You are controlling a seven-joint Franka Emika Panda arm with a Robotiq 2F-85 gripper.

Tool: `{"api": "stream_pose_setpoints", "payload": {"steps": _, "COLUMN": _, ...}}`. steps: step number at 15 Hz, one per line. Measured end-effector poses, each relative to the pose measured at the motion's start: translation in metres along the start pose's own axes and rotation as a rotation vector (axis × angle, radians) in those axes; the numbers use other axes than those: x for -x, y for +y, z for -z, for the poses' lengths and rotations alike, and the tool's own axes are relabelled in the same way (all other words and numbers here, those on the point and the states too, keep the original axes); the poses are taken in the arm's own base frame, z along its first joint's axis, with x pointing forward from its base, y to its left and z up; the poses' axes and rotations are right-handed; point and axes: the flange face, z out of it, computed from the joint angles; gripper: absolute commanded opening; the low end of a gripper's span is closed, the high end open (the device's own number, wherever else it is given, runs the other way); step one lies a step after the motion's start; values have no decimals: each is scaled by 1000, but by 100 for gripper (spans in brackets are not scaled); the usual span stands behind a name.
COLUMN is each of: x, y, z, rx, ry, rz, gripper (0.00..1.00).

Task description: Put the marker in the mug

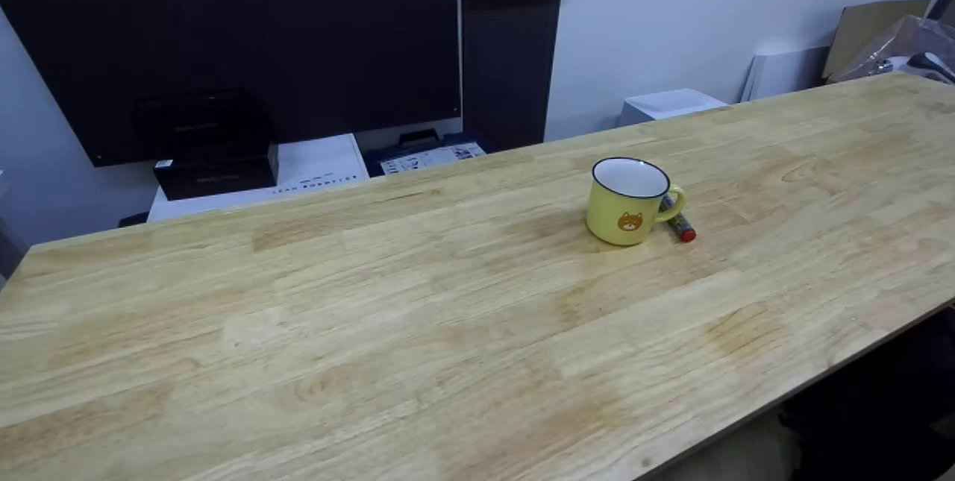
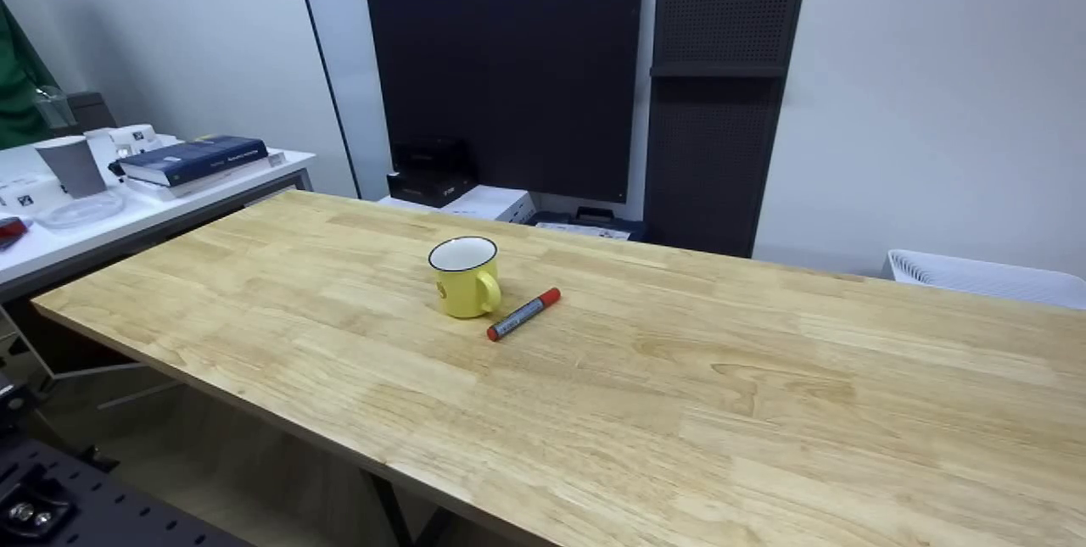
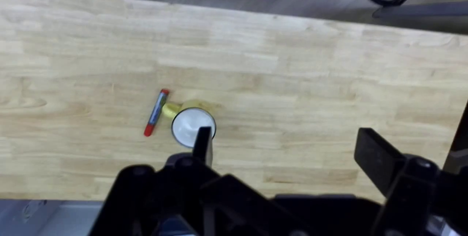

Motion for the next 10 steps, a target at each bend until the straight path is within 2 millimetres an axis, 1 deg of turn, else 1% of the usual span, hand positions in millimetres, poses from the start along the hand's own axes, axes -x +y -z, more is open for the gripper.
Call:
{"api": "stream_pose_setpoints", "payload": {"steps": 1, "x": -7, "y": 12, "z": 2, "rx": 27, "ry": 54, "rz": -16, "gripper": 100}}
{"api": "stream_pose_setpoints", "payload": {"steps": 3, "x": -22, "y": 42, "z": 5, "rx": 73, "ry": 157, "rz": -60, "gripper": 100}}
{"api": "stream_pose_setpoints", "payload": {"steps": 6, "x": -42, "y": 96, "z": 10, "rx": 116, "ry": 300, "rz": -149, "gripper": 100}}
{"api": "stream_pose_setpoints", "payload": {"steps": 8, "x": -50, "y": 130, "z": 9, "rx": 140, "ry": 354, "rz": -213, "gripper": 100}}
{"api": "stream_pose_setpoints", "payload": {"steps": 9, "x": -53, "y": 138, "z": 6, "rx": 144, "ry": 358, "rz": -228, "gripper": 100}}
{"api": "stream_pose_setpoints", "payload": {"steps": 10, "x": -54, "y": 141, "z": 5, "rx": 145, "ry": 358, "rz": -234, "gripper": 100}}
